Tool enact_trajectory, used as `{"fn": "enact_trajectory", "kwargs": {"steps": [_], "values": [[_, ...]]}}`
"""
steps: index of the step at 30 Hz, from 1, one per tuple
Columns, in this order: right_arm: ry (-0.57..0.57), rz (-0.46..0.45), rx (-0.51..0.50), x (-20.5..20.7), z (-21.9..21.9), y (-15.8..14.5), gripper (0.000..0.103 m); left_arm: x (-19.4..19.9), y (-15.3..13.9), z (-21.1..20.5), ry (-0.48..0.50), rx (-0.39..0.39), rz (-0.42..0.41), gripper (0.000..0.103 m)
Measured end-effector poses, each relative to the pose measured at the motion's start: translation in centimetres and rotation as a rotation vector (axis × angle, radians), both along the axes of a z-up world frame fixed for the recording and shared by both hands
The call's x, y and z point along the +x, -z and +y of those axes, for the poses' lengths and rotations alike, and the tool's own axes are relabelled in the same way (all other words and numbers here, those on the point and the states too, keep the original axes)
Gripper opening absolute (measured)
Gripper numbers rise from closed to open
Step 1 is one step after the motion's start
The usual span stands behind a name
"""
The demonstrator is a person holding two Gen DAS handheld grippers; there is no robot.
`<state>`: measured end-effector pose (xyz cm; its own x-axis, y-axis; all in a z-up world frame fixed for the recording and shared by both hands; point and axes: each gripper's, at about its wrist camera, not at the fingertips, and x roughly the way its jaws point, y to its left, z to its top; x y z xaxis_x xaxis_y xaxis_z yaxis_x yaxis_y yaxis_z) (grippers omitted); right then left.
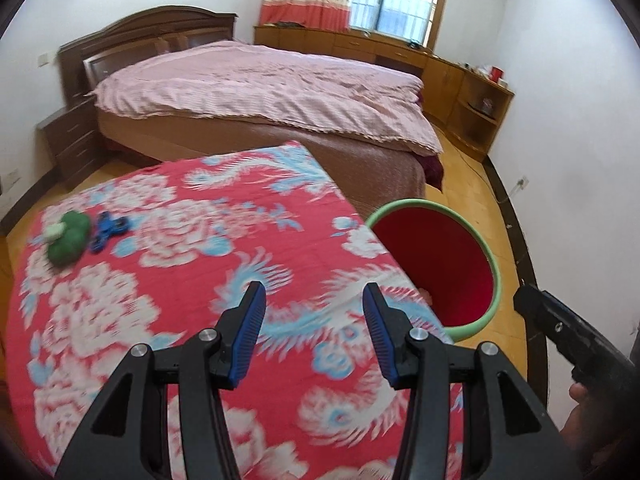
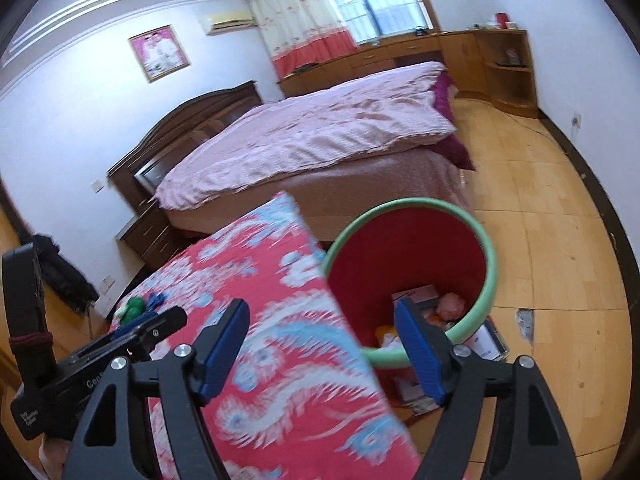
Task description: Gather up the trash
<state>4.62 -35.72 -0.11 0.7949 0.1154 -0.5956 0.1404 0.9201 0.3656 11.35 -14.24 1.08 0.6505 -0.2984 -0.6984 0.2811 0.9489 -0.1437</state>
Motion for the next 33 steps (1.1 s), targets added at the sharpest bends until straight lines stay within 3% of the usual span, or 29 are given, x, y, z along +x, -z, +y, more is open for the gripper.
{"fn": "enact_trajectory", "kwargs": {"steps": [14,17,21,28,33], "values": [[-0.166,-0.054,-0.053,-3.6,8.7,-1.3,0.089,-7.1,-1.9,8.6,-0.176,0.019,-0.088,0.053],[-0.177,-0.09,-0.071,-4.6,10.3,-1.3,0.098,-8.5,-1.6,9.9,-0.21,0.044,-0.103,0.056],[-0.18,-0.122,-0.097,-5.6,11.7,-1.2,0.099,-9.8,-0.5,11.5,-0.261,0.035,-0.105,0.056],[-0.164,-0.178,-0.17,-6.9,13.4,-0.5,0.102,-11.3,0.3,12.4,-0.31,0.034,-0.16,0.056],[-0.187,-0.167,-0.215,-7.1,14.6,0.6,0.103,-11.5,1.3,12.5,-0.324,0.038,-0.159,0.056]]}}
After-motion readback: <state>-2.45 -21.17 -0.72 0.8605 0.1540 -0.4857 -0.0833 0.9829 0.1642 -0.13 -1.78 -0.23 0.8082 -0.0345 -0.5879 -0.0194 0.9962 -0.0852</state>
